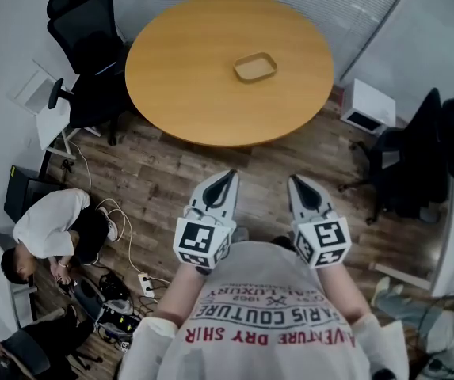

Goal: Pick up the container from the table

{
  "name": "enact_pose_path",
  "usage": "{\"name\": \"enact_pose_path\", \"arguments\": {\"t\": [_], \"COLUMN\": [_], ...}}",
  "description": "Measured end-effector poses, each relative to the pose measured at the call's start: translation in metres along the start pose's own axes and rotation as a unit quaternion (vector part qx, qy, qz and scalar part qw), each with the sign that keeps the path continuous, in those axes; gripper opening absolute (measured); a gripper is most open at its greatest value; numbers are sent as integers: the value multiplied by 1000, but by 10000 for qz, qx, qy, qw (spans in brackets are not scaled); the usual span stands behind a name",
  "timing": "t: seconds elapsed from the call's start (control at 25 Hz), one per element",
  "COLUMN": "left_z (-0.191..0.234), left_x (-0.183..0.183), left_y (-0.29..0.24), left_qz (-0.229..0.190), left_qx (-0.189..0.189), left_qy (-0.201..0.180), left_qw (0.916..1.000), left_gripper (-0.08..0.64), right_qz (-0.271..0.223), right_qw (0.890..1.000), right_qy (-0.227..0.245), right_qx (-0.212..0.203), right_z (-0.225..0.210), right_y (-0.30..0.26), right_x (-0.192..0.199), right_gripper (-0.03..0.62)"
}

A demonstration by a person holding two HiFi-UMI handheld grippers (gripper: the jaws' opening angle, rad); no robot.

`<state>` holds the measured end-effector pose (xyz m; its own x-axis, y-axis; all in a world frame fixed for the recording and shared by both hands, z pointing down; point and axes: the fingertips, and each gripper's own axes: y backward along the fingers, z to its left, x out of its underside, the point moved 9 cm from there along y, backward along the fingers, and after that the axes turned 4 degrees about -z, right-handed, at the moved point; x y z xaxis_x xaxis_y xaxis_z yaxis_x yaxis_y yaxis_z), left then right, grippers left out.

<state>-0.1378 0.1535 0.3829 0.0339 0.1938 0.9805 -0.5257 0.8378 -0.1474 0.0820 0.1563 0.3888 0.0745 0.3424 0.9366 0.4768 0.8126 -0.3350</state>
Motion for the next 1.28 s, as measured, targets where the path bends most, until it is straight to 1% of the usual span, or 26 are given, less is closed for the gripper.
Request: {"name": "enact_pose_path", "arguments": {"t": [0.16, 0.4, 0.52, 0.68, 0.84, 1.0, 1.08, 1.16, 1.28], "left_z": [11, 29, 40, 54, 69, 76, 72, 66, 68], "left_x": [-2, -5, -6, -18, -29, -30, -34, -41, -47], "left_y": [-17, -57, -80, -117, -158, -201, -223, -244, -263], "left_qz": [42, 27, 72, -10, -2, 83, 111, 139, 244], "left_qx": [94, -197, -445, -903, -1353, -1775, -1830, -1737, -1687], "left_qy": [32, -6, -34, 23, 162, 333, 318, 166, -28], "left_qw": [9999, 9998, 9990, 9959, 9907, 9835, 9825, 9846, 9854], "left_gripper": [0, 0, 0, 0, 0, 0, 0, 0, 0], "right_qz": [189, 152, 206, 214, 157, 333, 411, 503, 649], "right_qw": [9998, 9995, 9987, 9960, 9929, 9871, 9867, 9881, 9877], "right_qy": [-111, -116, -117, 99, 293, 420, 375, 287, 125], "right_qx": [-12, -233, -461, -867, -1144, -1508, -1530, -1423, -1417], "right_z": [-12, -45, -65, -99, -138, -174, -197, -219, -234], "right_y": [-26, -72, -102, -146, -188, -219, -234, -252, -274], "right_x": [0, -10, -16, -41, -72, -79, -77, -77, -80], "right_gripper": [2, 2, 2, 2, 2, 2, 2, 2, 2]}}
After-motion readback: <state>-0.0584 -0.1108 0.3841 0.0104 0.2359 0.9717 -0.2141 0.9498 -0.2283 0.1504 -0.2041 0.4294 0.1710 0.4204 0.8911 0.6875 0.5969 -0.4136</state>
